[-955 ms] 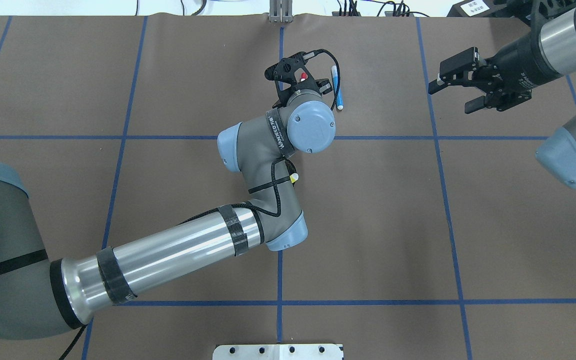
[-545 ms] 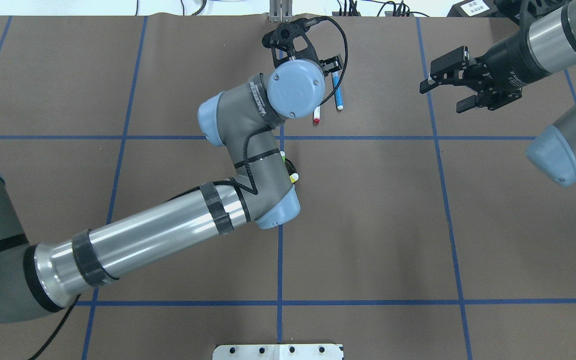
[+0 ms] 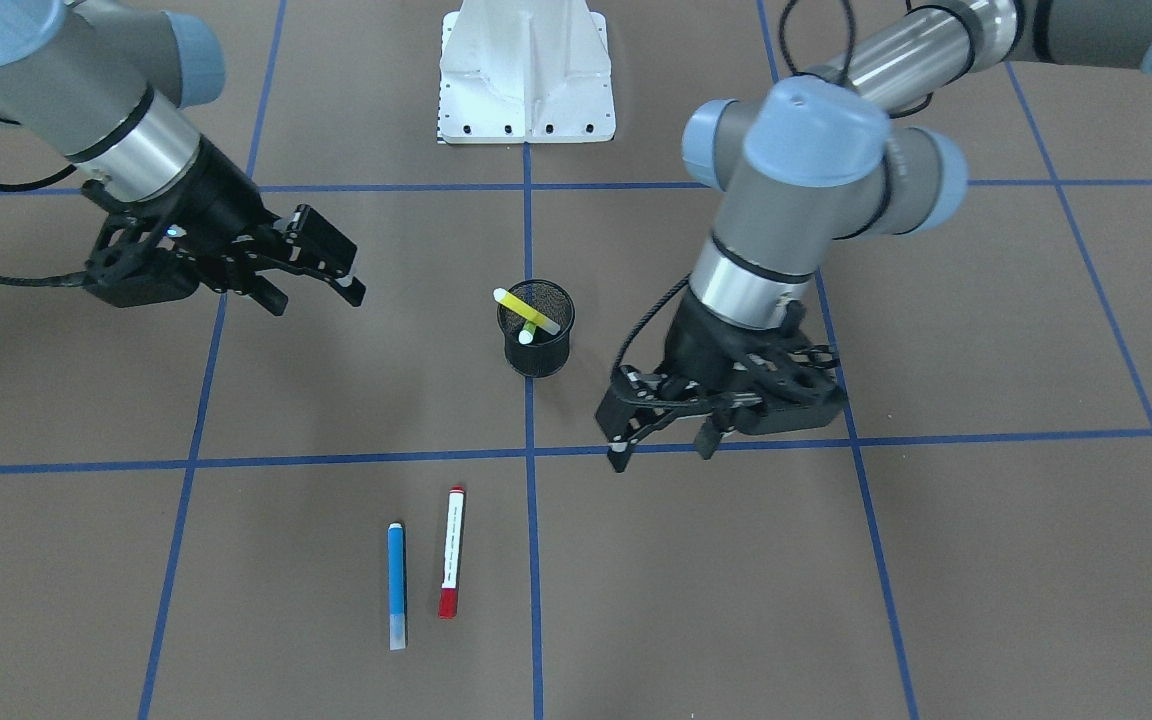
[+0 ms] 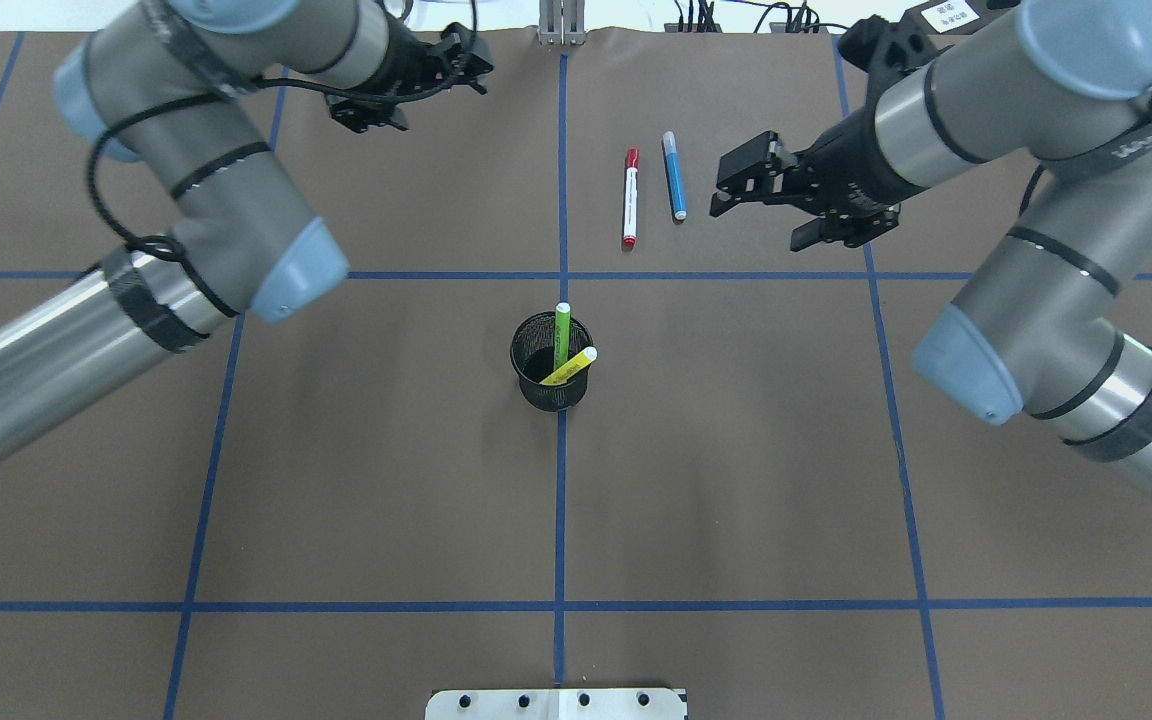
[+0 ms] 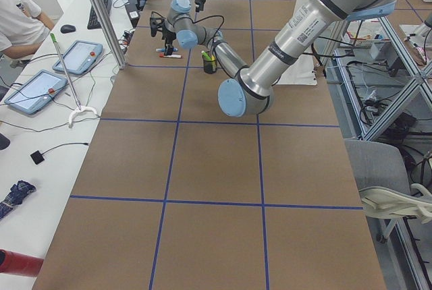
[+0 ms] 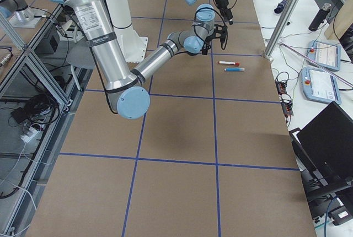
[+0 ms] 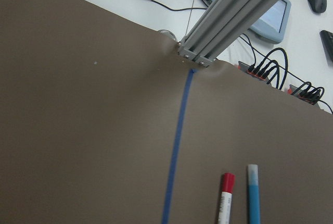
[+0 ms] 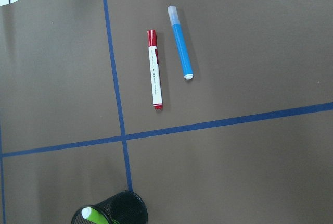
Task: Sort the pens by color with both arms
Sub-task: 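Release the red marker and withdraw the left gripper, then move the right gripper down over the cup to the green highlighter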
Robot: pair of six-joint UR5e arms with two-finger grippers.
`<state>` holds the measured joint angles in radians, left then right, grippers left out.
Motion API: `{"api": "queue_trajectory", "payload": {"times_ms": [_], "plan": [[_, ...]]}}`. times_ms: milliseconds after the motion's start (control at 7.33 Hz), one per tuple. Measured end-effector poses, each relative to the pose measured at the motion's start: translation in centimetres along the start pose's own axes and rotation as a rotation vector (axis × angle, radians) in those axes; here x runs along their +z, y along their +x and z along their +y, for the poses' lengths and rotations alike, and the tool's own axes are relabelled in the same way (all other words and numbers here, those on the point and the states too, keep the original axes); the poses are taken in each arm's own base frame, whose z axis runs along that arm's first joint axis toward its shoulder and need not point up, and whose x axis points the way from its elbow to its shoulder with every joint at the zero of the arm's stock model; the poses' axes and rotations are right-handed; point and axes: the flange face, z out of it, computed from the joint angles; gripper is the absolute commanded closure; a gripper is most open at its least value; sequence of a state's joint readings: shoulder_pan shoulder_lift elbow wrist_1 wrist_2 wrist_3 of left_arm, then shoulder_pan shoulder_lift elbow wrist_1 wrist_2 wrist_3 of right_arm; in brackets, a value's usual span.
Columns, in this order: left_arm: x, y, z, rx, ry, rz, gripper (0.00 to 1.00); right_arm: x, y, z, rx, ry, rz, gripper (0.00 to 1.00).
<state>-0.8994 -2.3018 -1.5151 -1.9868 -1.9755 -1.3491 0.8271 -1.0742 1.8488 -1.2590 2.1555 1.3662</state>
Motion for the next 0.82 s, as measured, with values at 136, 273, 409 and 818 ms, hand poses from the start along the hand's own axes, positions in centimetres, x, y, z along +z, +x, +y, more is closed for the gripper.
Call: {"api": "queue_trajectory", "payload": {"times_ms": [136,273,409,818], "plan": [[-2.5,-4.7,-1.8,0.025,-0.045,-0.005,0.01,2.2,-2.9,2.1,-0.015,0.014,0.027,0.02],[-4.3,-8.5,-3.0,0.035,-0.076,-0.011,0.01,4.4,-5.5,3.7,-0.032,0.035,0.055,0.02],[-5.4,-11.5,-3.6,0.049,-0.093,-0.019,0.01,6.6,-7.6,5.1,-0.046,0.052,0.085,0.03],[-6.8,-16.1,-3.8,0.084,-0.118,-0.034,0.01,12.3,-10.4,7.1,-0.088,0.047,0.168,0.26]]}}
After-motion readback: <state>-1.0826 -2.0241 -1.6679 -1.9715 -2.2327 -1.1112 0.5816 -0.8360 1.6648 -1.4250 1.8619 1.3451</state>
